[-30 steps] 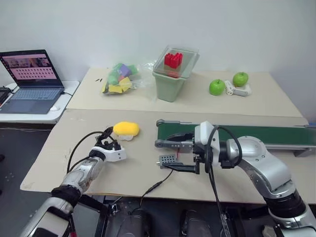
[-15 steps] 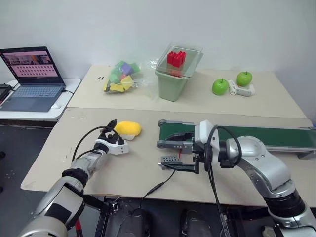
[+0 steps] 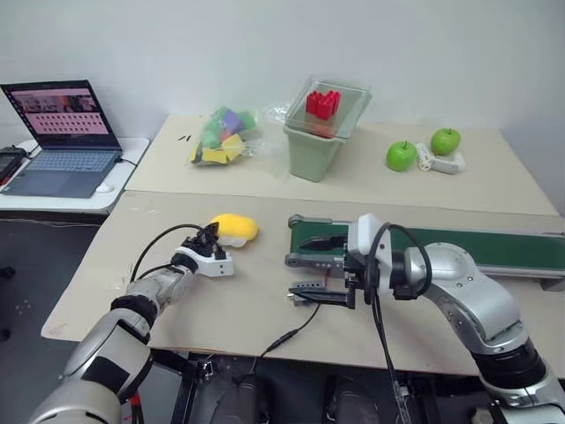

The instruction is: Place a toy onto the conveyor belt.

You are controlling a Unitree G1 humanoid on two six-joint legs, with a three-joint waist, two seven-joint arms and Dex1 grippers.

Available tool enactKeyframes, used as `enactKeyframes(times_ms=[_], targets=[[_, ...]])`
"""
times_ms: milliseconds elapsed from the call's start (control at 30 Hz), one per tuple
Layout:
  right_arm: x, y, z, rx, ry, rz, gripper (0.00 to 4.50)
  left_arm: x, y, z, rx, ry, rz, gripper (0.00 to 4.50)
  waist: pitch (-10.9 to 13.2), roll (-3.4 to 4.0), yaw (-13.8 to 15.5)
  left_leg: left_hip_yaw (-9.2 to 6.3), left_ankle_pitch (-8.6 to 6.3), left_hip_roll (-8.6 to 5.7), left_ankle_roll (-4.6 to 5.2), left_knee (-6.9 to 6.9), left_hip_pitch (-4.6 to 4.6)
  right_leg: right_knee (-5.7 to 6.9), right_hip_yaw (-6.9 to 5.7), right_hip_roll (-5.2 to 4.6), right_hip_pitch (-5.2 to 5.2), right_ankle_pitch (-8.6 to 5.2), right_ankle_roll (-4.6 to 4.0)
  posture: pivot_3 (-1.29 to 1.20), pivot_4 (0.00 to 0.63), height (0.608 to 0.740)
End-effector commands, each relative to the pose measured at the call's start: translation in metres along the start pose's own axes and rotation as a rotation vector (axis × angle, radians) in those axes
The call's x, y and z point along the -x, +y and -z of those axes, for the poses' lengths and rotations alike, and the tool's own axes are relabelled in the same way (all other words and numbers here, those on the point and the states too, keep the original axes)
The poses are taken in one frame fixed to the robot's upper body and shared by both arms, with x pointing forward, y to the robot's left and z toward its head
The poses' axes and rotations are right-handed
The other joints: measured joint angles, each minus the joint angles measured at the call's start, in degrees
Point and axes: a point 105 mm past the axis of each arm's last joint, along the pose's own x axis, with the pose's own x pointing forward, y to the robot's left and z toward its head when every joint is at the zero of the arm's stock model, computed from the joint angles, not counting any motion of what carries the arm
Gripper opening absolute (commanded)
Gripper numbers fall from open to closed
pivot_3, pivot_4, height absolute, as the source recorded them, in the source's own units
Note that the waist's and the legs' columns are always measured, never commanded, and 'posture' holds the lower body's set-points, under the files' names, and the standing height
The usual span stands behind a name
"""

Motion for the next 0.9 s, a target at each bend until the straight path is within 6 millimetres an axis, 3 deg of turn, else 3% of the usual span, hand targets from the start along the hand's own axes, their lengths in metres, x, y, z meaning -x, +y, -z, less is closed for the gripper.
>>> enactKeyframes(times_ms=[33,200,233,300,367,433,533,633,767,833,900], targets=[[0.002,0.0,-0.012,0.04,-0.034,0.006,4.5,0.003,-0.019,-0.015,0.004,-0.04,0.058,0.06,0.0,0.0,-0.18,0.01,0.0,-0.02,0.0,0.0,0.0,0.0,0.0,-0.04,0.01,0.03,0.06,0.0,0.15,0.74],[0.002,-0.001,-0.01,0.037,-0.03,0.006,4.5,0.002,0.004,0.007,0.158,0.071,-0.044,0.06,0.0,0.0,-0.18,0.0,0.01,-0.09,0.01,0.01,-0.01,0.0,0.01,-0.12,0.0,0.07,0.14,0.0,0.15,0.74],[0.002,-0.002,-0.01,0.036,-0.029,0.006,4.5,0.001,0.015,0.011,0.18,0.081,-0.088,0.06,0.0,0.0,-0.18,0.0,0.02,-0.09,0.02,0.01,-0.03,0.01,0.0,-0.12,-0.01,0.07,0.14,0.0,0.15,0.74],[0.002,-0.002,-0.007,0.031,-0.021,0.001,4.5,-0.001,0.056,0.028,0.317,0.133,-0.253,0.06,0.08,-0.14,-0.49,0.0,0.03,-0.1,0.04,0.01,-0.06,0.0,0.0,-0.11,-0.04,0.08,0.13,0.0,0.15,0.74],[0.001,-0.002,-0.005,0.029,-0.014,-0.001,4.5,0.002,0.084,0.038,0.467,0.167,-0.366,0.06,0.36,-0.6,-0.99,0.01,0.06,-0.07,0.01,0.01,-0.36,0.02,0.02,-0.1,-0.14,0.1,0.1,0.0,0.15,0.74],[0.001,-0.003,-0.004,0.028,-0.012,-0.002,4.5,0.007,0.096,0.049,0.715,0.239,-0.441,0.06,0.5,-0.84,-1.57,-0.02,0.59,-0.07,-0.03,0.04,-0.6,-0.02,-0.02,-0.05,-0.27,0.37,-0.32,0.0,0.15,0.74],[0.0,-0.006,-0.003,0.023,-0.014,0.004,4.5,0.008,0.097,0.061,1.337,0.306,-0.486,0.06,0.51,-0.85,-2.39,0.0,0.53,-0.1,0.15,0.04,-0.65,-0.03,-0.04,-0.08,-0.24,0.3,-0.19,0.0,0.15,0.74],[0.001,-0.007,0.0,0.017,-0.012,0.008,4.5,0.005,0.106,0.039,1.759,0.156,-0.403,0.06,0.52,-0.87,-3.36,0.01,0.51,-0.12,0.17,0.04,-0.67,0.01,-0.04,0.07,-0.17,0.23,-0.06,0.0,0.15,0.74],[0.001,-0.011,0.002,0.008,-0.013,0.022,4.5,0.011,0.13,-0.021,2.268,-0.238,-0.073,0.06,0.58,-0.97,-4.14,-0.02,0.52,-0.25,0.15,0.01,-0.68,0.03,-0.04,0.24,-0.11,0.08,0.17,0.0,0.15,0.74],[0.001,-0.012,0.004,0.005,-0.01,0.027,4.5,0.027,0.156,-0.059,2.436,-0.541,0.174,0.06,0.6,-1.0,-4.26,-0.05,0.54,-0.27,0.13,0.02,-0.65,0.01,-0.02,0.25,-0.05,0.05,0.23,0.0,0.15,0.74],[0.0,-0.013,0.005,0.003,-0.011,0.029,4.5,0.055,0.19,-0.09,2.479,-0.897,0.408,0.06,0.64,-1.06,-4.26,-0.07,0.56,-0.28,0.1,0.02,-0.57,0.01,0.04,0.24,-0.02,-0.11,0.49,0.0,0.15,0.74]])
